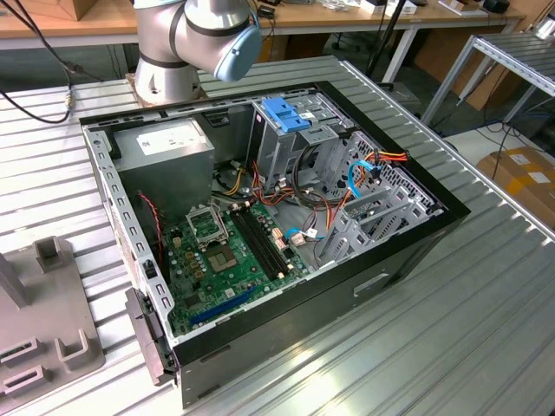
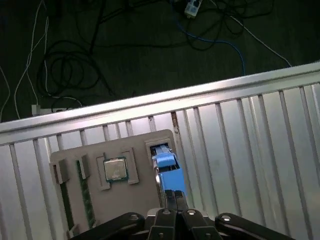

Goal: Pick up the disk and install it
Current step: 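Pick up the disk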

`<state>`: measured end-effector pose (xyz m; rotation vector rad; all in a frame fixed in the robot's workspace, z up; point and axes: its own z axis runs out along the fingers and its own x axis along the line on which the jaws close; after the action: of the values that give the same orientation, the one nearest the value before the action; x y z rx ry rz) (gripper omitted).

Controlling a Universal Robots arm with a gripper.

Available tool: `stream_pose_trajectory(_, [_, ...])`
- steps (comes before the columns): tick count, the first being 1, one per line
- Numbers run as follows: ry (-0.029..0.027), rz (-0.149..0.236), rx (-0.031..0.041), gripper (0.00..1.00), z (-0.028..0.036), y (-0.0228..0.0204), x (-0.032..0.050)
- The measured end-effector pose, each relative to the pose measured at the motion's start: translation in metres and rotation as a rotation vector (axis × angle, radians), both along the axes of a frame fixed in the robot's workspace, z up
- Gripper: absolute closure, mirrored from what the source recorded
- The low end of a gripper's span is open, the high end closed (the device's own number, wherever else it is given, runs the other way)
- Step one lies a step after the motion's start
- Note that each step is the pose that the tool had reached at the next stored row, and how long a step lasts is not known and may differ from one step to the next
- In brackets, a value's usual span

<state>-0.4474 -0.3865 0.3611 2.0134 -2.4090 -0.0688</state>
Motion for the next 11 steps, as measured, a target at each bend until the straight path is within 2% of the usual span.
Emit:
stream_pose_trajectory(1, [0.0000,0.063,0.0073,0.89,-0.0006,0.0000,0.0000])
stream_pose_trajectory(6, [0.0000,0.074,0.0073,0.89,-0.0007,0.0000,-0.0030])
stream_pose_trajectory(11, [0.0002,0.077,0.0073,0.89,-0.0042,0.0000,-0.0030])
